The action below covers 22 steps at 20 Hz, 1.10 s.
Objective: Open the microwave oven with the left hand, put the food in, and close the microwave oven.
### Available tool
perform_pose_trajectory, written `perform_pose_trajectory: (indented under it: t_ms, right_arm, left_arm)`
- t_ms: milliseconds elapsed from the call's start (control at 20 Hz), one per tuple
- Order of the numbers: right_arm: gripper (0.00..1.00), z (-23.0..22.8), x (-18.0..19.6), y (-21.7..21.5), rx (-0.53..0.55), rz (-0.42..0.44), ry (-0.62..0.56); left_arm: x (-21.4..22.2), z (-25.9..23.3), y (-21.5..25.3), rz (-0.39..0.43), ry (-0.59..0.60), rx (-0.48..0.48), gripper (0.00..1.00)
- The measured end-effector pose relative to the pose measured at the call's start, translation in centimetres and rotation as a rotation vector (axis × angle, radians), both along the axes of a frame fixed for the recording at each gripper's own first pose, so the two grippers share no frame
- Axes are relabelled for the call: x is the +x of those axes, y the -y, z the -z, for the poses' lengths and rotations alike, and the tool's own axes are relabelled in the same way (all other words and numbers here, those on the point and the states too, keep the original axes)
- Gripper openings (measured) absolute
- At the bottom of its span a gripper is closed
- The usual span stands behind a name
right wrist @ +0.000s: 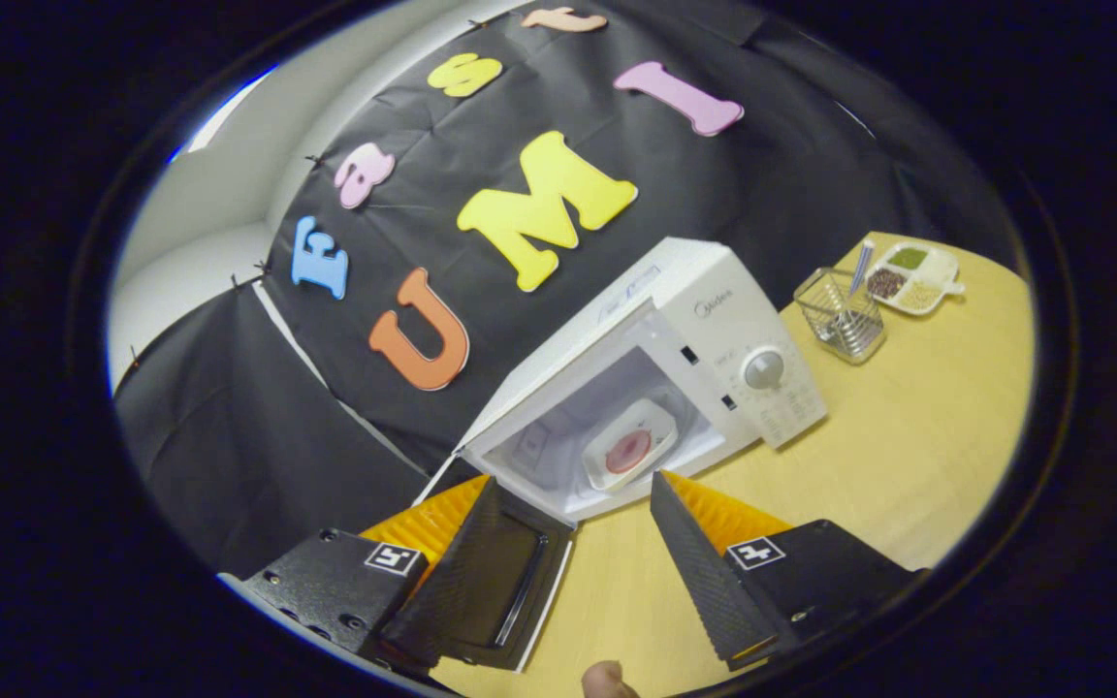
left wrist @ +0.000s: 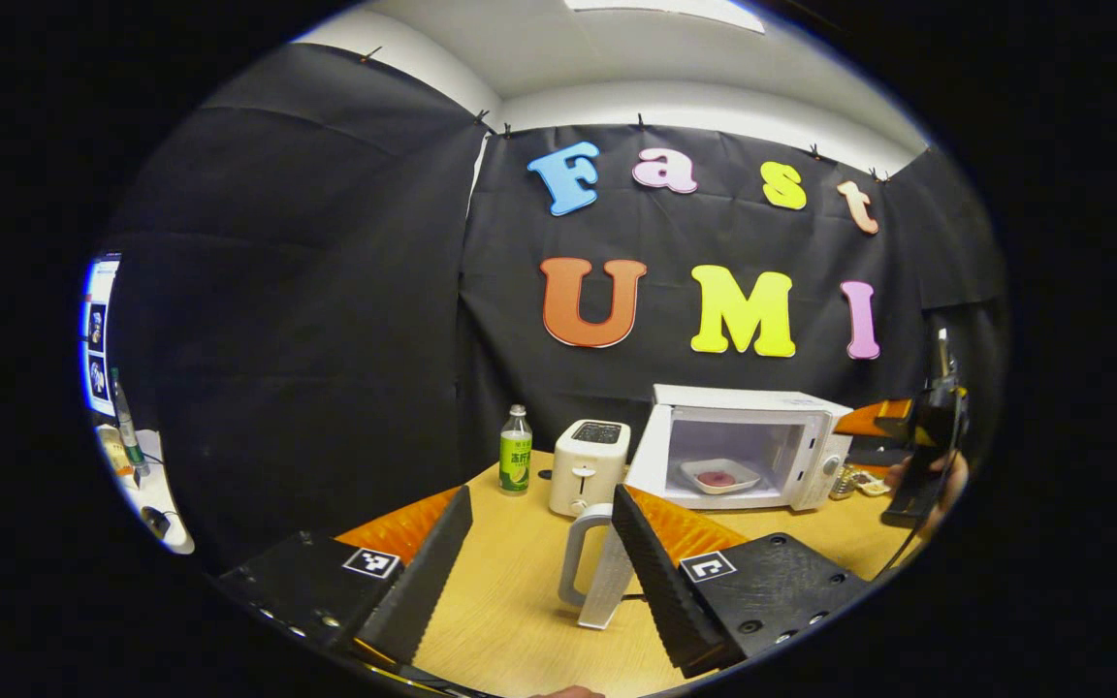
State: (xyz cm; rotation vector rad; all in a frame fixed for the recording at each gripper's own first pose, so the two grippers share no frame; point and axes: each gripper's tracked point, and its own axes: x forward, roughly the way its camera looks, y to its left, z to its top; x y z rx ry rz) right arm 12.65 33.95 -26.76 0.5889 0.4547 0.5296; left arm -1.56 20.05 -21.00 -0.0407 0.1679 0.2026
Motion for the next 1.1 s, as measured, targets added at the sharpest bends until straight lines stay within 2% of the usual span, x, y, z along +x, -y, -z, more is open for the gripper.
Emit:
perform_pose_trajectory:
  t_ms: [50, 100, 150, 200, 250, 300, 350, 400, 500, 700, 750, 800, 950, 1100]
  right_arm:
    - [1.0, -0.9, -0.4, 1.3, -0.01, 0.006, 0.029]
    - [0.99, -1.9, -1.3, 2.5, -0.008, 0.006, 0.052]
    - [0.99, -2.9, -2.0, 3.7, 0.004, 0.01, 0.08]
    - [0.99, -3.8, -2.7, 5.0, 0.008, 0.013, 0.105]
    - [0.99, -4.8, -3.1, 6.5, 0.006, 0.025, 0.143]
    - [0.99, -5.4, -3.5, 8.3, -0.006, 0.048, 0.172]
    - [0.99, -6.2, -3.8, 10.0, -0.021, 0.085, 0.203]
    - [0.99, -7.3, -4.2, 12.1, -0.037, 0.121, 0.233]
    - [0.99, -8.8, -5.1, 15.1, -0.081, 0.171, 0.28]
    - [0.99, -11.7, -9.1, 19.6, -0.133, 0.199, 0.336]
    - [0.99, -12.3, -10.2, 20.8, -0.136, 0.199, 0.342]
    - [0.99, -13.0, -11.2, 22.0, -0.135, 0.205, 0.349]
    - [0.99, -14.5, -14.0, 24.9, -0.155, 0.237, 0.385]
    - [0.99, -15.4, -16.3, 27.6, -0.227, 0.264, 0.419]
  left_arm:
    - [0.4, 0.0, -0.3, 0.006, 0.003, 0.008, 0.84]
    - [0.8, 0.2, -0.4, 0.013, 0.004, -0.001, 0.7]
    - [1.1, 0.1, -0.8, 0.013, 0.016, -0.013, 0.48]
    - [1.4, 0.3, -1.1, 0.015, 0.015, -0.027, 0.36]
    - [1.7, 0.4, -1.5, 0.01, 0.015, -0.032, 0.45]
    - [2.0, 0.7, -2.1, 0.004, 0.022, -0.037, 0.27]
    - [2.3, 0.9, -3.1, -0.016, 0.02, -0.057, 0.14]
    - [2.3, 1.3, -2.7, 0.004, 0.012, -0.082, 0.01]
    - [2.9, 2.4, -2.6, 0.022, -0.007, -0.088, 0.0]
    - [4.0, 4.8, -2.4, 0.058, -0.074, -0.049, 0.0]
    - [9.5, 7.4, -2.1, 0.057, -0.07, -0.049, 0.0]
    - [5.6, 6.2, -2.0, 0.085, -0.084, -0.051, 0.0]
    - [6.5, 7.7, -1.7, 0.097, -0.11, -0.03, 0.0]
    - [7.0, 8.6, -0.7, 0.108, -0.12, -0.036, 0.0]
